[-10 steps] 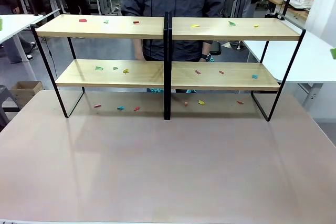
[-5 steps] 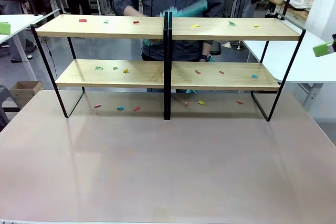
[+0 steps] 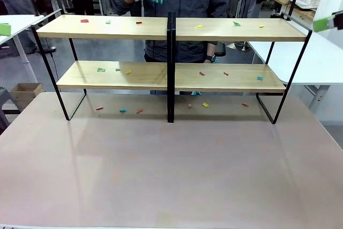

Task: Clean the shelves.
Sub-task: Pick up the Duster when the human hands it over.

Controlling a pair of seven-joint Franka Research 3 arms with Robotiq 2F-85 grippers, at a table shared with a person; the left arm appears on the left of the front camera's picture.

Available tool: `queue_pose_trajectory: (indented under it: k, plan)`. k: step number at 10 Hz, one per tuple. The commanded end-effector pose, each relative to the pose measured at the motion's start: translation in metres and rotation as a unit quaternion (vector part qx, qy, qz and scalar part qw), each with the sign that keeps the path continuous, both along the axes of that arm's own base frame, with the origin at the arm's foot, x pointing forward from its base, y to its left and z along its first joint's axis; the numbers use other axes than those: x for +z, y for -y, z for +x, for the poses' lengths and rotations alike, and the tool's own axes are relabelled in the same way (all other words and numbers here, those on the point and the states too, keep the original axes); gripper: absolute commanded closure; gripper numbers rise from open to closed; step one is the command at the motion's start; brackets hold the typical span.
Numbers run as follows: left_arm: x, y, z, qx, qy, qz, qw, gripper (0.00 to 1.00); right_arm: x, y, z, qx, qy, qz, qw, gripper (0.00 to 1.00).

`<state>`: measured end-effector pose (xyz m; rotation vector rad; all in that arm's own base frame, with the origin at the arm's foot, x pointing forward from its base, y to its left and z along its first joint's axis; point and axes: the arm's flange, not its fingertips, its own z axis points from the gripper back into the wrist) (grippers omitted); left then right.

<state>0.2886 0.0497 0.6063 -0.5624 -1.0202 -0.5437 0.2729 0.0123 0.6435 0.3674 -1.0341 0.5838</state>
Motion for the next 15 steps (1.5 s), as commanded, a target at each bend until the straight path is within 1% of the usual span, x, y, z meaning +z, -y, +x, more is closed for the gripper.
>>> queue_pose_trajectory:
  k: [1,5,7,8,15]
  plan:
    - [0.000,0.002,0.001,-0.004,0.001,-0.002,1.000,0.00,0.003,0.001,0.002,-0.026,-0.005,0.018,1.000,0.00]
    - [0.000,0.002,0.001,-0.004,0.001,-0.002,1.000,0.00,-0.004,0.004,0.014,-0.042,-0.015,0.039,0.998,0.00]
    - [0.000,0.002,0.001,-0.004,0.001,-0.002,1.000,0.00,-0.004,0.006,0.015,-0.048,-0.016,0.045,0.998,0.00]
    - [0.000,0.002,0.001,-0.004,0.001,-0.002,1.000,0.00,-0.002,0.005,0.010,-0.033,-0.016,0.021,0.999,0.00]
    - [0.000,0.002,0.001,-0.004,0.001,-0.002,1.000,0.00,-0.002,0.005,0.010,-0.033,-0.016,0.021,0.999,0.00]
